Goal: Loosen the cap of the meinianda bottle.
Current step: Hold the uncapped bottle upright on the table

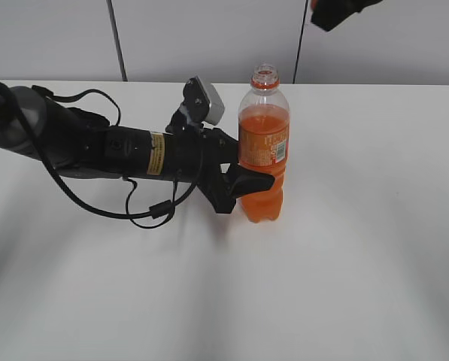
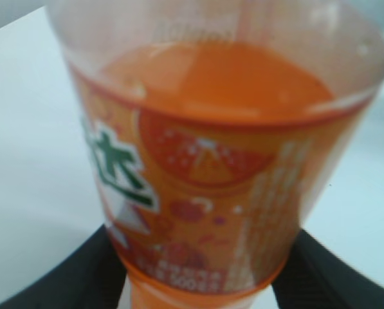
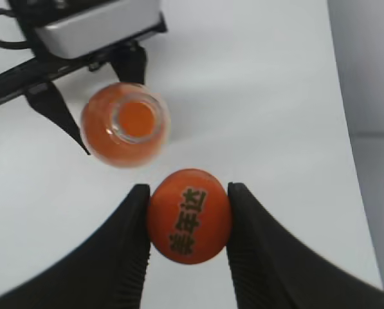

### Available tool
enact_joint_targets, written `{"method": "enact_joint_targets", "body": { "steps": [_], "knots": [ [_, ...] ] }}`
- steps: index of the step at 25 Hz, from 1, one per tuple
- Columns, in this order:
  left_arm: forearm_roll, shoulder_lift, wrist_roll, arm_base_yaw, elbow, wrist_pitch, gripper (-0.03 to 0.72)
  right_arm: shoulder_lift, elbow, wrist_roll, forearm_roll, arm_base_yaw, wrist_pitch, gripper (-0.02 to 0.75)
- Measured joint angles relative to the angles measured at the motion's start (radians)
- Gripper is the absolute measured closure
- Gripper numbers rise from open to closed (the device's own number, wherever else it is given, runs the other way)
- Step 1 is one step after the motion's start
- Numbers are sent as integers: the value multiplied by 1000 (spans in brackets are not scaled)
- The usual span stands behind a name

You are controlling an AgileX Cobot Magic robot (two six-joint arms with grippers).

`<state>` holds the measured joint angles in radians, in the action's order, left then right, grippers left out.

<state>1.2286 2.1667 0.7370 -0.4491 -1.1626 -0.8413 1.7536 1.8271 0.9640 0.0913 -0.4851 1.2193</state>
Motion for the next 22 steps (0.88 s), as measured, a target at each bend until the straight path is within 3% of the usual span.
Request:
{"method": "enact_joint_targets", "body": {
  "steps": [4, 8, 15, 22],
  "knots": [
    [0, 0, 0, 0, 0, 0, 286, -29, 0, -413, -136, 29, 0, 465],
    [0, 0, 0, 0, 0, 0, 286, -35, 0, -640, -152, 139, 0, 465],
    [0, 0, 0, 0, 0, 0, 286, -36, -39, -752, -128, 377, 0, 465],
    [2, 0, 0, 0, 0, -9, 286, -36, -199, -756, -80, 528, -27, 465]
  ]
}}
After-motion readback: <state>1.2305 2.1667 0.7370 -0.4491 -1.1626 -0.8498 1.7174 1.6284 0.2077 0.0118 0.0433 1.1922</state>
